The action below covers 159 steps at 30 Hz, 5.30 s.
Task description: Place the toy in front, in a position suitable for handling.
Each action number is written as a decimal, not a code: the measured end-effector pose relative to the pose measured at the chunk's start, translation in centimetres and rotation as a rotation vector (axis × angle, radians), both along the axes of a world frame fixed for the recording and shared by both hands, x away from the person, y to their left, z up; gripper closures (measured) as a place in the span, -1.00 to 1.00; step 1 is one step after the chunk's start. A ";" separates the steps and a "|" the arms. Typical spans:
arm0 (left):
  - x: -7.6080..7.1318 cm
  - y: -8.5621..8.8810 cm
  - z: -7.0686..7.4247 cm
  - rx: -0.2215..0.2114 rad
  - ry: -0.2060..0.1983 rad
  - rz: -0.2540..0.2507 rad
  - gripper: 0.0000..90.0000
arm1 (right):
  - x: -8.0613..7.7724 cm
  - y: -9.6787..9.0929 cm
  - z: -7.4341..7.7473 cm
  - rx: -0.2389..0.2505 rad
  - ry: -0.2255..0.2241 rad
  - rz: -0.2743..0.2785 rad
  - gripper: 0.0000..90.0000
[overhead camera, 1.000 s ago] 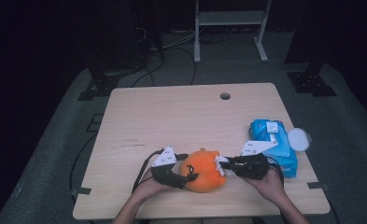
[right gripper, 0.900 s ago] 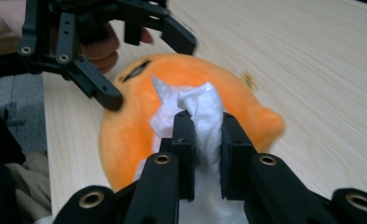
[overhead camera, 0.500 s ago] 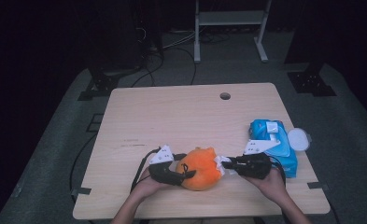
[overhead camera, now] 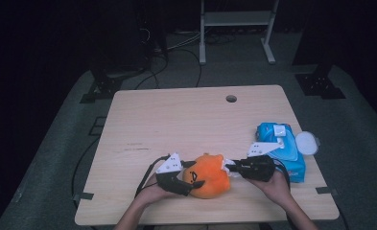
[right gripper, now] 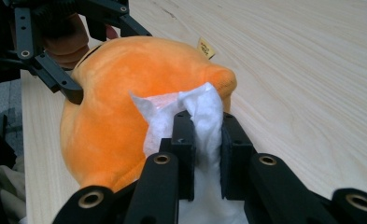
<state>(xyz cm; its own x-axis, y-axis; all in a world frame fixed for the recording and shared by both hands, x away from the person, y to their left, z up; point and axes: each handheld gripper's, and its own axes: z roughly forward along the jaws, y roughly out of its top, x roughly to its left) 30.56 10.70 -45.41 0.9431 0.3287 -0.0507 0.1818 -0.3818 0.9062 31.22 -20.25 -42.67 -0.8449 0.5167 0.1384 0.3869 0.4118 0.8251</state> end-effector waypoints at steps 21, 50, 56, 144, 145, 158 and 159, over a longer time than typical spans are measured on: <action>-0.2 -0.7 0.2 -0.002 -0.019 0.045 -0.41 | -0.9 0.7 1.1 0.026 -0.023 0.071 0.74; -1.1 -1.6 0.2 0.033 -0.098 -0.024 -0.39 | -0.5 0.1 1.3 0.055 -0.003 0.036 0.74; -1.1 -1.5 0.3 0.049 -0.095 -0.024 -0.39 | -0.3 0.8 1.2 0.033 -0.031 0.041 0.74; -0.2 -2.4 1.5 -0.022 -0.016 0.140 -0.60 | -1.4 1.3 2.1 0.003 -0.099 0.018 0.74; -0.5 -2.5 1.6 -0.019 -0.037 0.129 -0.51 | -1.5 1.7 2.4 0.012 -0.100 0.031 0.74; -3.2 -4.2 2.0 0.056 -0.280 0.030 -0.33 | -2.4 2.0 3.9 0.039 -0.142 0.060 0.75; -3.3 -4.5 2.1 0.060 -0.291 0.028 -0.33 | -2.5 2.1 4.0 0.036 -0.147 0.063 0.75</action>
